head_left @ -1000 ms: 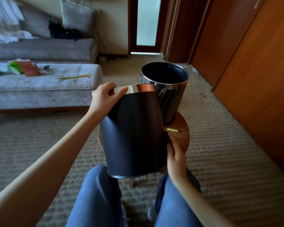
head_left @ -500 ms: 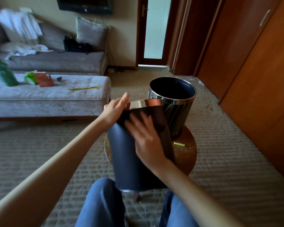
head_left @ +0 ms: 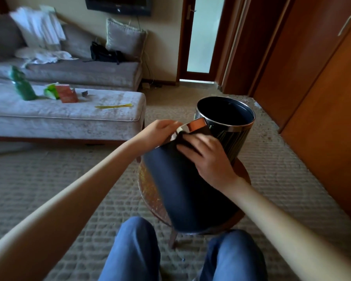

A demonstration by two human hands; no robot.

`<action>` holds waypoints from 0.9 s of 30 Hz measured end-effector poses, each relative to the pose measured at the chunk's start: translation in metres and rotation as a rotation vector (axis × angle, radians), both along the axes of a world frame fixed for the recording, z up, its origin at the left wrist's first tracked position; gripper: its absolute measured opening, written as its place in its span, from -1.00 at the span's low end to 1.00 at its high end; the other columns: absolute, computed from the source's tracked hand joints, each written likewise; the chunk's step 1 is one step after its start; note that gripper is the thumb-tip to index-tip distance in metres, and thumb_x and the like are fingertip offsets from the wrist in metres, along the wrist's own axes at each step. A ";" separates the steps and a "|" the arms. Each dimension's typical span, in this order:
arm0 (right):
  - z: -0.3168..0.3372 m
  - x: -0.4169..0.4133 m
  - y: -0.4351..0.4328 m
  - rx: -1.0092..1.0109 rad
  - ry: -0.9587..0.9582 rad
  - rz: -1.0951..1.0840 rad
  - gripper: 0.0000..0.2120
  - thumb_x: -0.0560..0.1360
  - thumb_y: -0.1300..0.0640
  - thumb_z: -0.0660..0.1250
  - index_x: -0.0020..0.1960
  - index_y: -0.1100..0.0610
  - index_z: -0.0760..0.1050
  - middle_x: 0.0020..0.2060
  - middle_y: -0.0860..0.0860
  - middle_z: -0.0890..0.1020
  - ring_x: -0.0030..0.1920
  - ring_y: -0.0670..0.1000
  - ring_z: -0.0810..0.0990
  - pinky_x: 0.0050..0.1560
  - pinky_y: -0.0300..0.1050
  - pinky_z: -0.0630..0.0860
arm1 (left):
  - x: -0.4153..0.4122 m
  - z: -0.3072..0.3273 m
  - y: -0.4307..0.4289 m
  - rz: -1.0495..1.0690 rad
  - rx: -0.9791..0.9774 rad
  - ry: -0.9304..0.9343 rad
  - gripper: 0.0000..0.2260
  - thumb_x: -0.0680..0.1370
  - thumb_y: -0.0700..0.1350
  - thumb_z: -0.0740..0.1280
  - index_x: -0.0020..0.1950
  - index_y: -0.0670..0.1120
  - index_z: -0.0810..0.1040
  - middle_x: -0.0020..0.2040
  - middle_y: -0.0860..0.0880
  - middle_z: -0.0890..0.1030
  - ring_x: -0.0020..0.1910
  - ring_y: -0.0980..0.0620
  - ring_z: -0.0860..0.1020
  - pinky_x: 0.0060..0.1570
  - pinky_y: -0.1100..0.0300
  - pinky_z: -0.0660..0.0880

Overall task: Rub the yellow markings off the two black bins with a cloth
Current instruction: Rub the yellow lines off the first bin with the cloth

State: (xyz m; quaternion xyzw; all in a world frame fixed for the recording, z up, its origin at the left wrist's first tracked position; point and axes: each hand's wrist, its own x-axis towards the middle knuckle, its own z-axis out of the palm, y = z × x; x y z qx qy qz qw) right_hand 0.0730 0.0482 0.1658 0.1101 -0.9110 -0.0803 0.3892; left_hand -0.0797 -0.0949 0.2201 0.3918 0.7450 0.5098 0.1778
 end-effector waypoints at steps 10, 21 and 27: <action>-0.089 0.029 -0.048 0.547 -0.276 0.284 -0.76 0.58 0.28 0.19 0.01 0.09 0.62 -0.01 0.05 0.65 0.01 0.10 0.61 0.02 0.07 0.50 | -0.002 -0.013 0.012 0.074 -0.047 0.247 -0.66 0.61 -0.06 0.25 0.35 -0.06 0.59 0.22 -0.05 0.65 0.22 -0.03 0.57 0.27 0.05 0.44; -0.040 0.002 -0.028 0.307 -0.084 0.082 -0.71 0.64 0.24 0.12 0.17 0.04 0.59 0.22 0.03 0.61 0.08 0.12 0.55 0.03 0.06 0.43 | -0.003 -0.009 0.026 0.057 0.013 0.309 -0.78 0.64 -0.22 0.30 0.24 -0.18 0.64 -0.03 -0.06 0.64 -0.04 0.06 0.54 0.01 0.16 0.41; -0.104 0.087 -0.016 0.421 -0.384 0.294 -0.84 0.63 0.14 0.26 0.09 0.02 0.61 0.14 -0.02 0.63 0.11 0.07 0.57 0.16 0.05 0.45 | -0.007 -0.013 0.024 0.073 -0.004 0.314 -0.83 0.64 -0.20 0.29 0.15 -0.16 0.64 -0.13 0.04 0.58 -0.06 0.05 0.52 -0.05 0.17 0.37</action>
